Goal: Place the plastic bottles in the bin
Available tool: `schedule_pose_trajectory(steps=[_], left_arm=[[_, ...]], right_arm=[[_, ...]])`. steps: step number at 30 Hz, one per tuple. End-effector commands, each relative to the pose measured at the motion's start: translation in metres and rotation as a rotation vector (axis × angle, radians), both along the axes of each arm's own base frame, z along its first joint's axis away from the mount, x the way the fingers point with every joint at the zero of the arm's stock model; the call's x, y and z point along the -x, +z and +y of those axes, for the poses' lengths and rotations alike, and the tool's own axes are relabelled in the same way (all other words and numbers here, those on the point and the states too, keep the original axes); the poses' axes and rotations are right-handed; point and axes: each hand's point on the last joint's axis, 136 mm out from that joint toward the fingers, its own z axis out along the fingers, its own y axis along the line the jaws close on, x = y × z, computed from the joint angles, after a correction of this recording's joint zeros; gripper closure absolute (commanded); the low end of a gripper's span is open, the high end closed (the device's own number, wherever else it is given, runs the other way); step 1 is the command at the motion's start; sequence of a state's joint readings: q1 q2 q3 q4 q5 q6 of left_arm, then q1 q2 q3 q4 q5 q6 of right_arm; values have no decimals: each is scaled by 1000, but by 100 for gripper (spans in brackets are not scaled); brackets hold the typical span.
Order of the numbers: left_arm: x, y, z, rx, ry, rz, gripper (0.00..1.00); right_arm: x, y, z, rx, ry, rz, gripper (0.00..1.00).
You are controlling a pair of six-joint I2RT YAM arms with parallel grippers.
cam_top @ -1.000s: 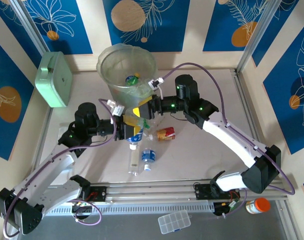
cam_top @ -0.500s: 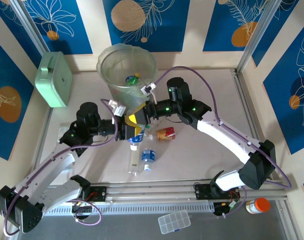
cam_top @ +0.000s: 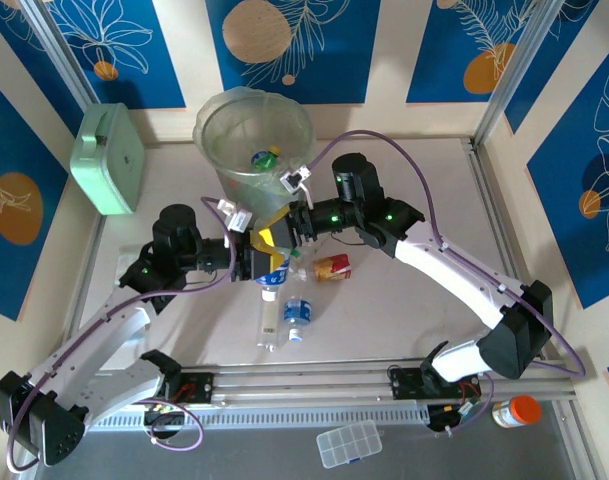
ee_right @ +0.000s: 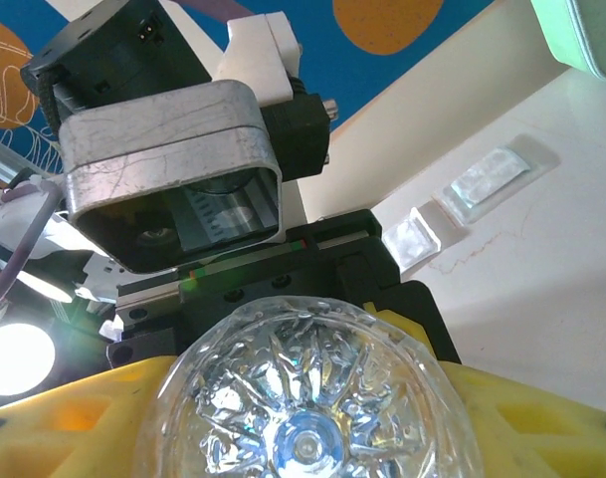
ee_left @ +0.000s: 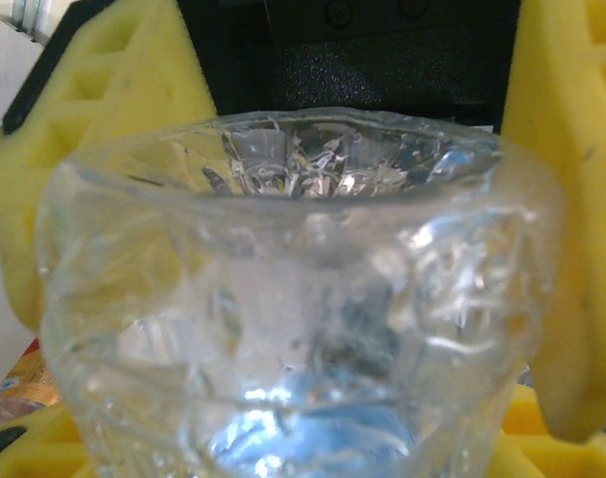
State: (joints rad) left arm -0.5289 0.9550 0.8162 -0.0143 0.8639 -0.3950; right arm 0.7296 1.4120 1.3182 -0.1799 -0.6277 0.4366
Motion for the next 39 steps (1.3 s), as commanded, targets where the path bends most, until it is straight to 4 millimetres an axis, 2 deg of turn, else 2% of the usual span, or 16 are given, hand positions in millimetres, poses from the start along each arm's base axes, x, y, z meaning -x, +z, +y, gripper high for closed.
schedule_pose_trajectory(steps=[1,5,10,13,16,19,23,28,32,36,39], left_arm=[[5,19,-1,40,-21,-45,43],[2,17,0,36,6,-49,39],[2,29,6,68,57,-70,23],[-9,34,18,60,181,-99,22],[-21,38,40,50,357,-159,20],[-25,41,62,31,491,-213,20],[-27,41,85,-26,611,-237,20],[-22,38,94,-77,629,-262,22],[-19,26,101,-152,641,-280,23],[-15,19,105,-178,643,-274,24],[-14,15,107,-191,642,-269,25]], right_arm=[[9,15,0,-20,22,-35,44],[8,19,-1,-28,14,-32,44],[3,30,-7,-52,-5,-28,45],[-5,37,-12,-66,-43,-29,46],[-20,43,-20,-71,-110,-40,47],[-43,51,-31,-69,-214,-42,49],[-88,60,-56,-71,-408,-17,49],[-149,61,-98,-57,-652,89,50],[-181,82,-114,-125,-716,86,50],[-220,98,-138,-161,-803,108,50],[-244,101,-142,-180,-828,134,50]])
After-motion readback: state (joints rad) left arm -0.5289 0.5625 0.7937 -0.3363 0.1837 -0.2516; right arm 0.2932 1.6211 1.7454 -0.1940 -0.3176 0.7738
